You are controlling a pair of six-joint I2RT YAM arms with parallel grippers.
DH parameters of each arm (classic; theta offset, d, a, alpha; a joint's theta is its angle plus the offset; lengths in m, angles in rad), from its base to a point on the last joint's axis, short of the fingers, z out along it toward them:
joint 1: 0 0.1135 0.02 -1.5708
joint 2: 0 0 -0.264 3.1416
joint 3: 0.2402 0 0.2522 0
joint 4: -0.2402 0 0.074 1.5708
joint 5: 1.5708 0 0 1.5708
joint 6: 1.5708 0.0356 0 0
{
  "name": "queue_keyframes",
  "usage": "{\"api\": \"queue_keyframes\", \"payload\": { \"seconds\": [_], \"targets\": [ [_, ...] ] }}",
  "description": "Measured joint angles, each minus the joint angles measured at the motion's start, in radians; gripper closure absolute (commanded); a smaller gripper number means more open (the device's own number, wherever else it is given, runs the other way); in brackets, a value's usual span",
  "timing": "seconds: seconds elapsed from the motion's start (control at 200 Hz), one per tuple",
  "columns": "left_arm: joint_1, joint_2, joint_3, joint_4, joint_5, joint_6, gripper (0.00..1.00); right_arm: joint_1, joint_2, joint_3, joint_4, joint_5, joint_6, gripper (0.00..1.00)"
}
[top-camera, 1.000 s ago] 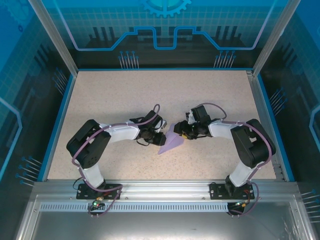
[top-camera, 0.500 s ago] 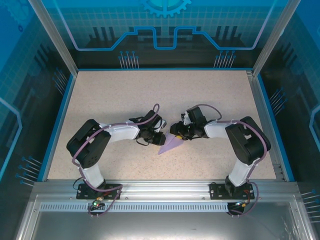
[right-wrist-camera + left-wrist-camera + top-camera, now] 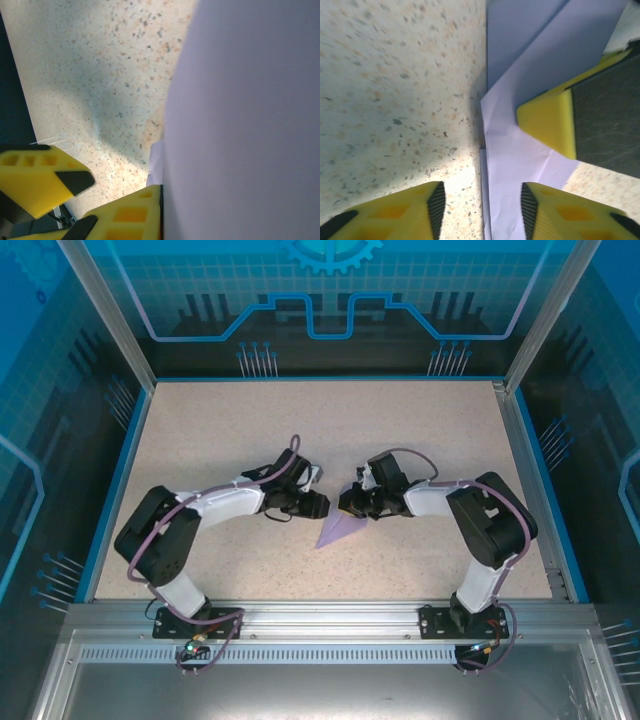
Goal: Fold a paper plane with a square sheet of paper (pick it up from the middle)
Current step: Pick up the paper from the center of the table, then turn over the paper at the center of the table.
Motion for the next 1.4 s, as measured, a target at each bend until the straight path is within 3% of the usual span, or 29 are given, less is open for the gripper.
{"api": "queue_keyframes", "payload": {
  "seconds": [0.53,1.03,1.16,1.301,1.396],
  "targets": [
    [0.168,-0.341,-0.211,0.143,0.228,-0.272,0.24,-0.023,-0.156,0.052,0.131,-0.124,0.090,0.95],
    [0.171,-0.476,-0.404,0.427,0.335,-0.633,0.23,-0.028,-0.185,0.084,0.234,-0.168,0.176,0.96],
    [0.171,-0.482,-0.412,0.511,0.348,-0.698,0.27,-0.028,-0.187,0.084,0.264,-0.171,0.195,0.96],
    [0.171,-0.482,-0.412,0.584,0.365,-0.758,0.50,-0.028,-0.188,0.082,0.297,-0.175,0.217,0.96],
    [0.171,-0.482,-0.412,0.608,0.372,-0.768,0.58,-0.028,-0.195,0.071,0.310,-0.176,0.225,0.96]
  ]
}}
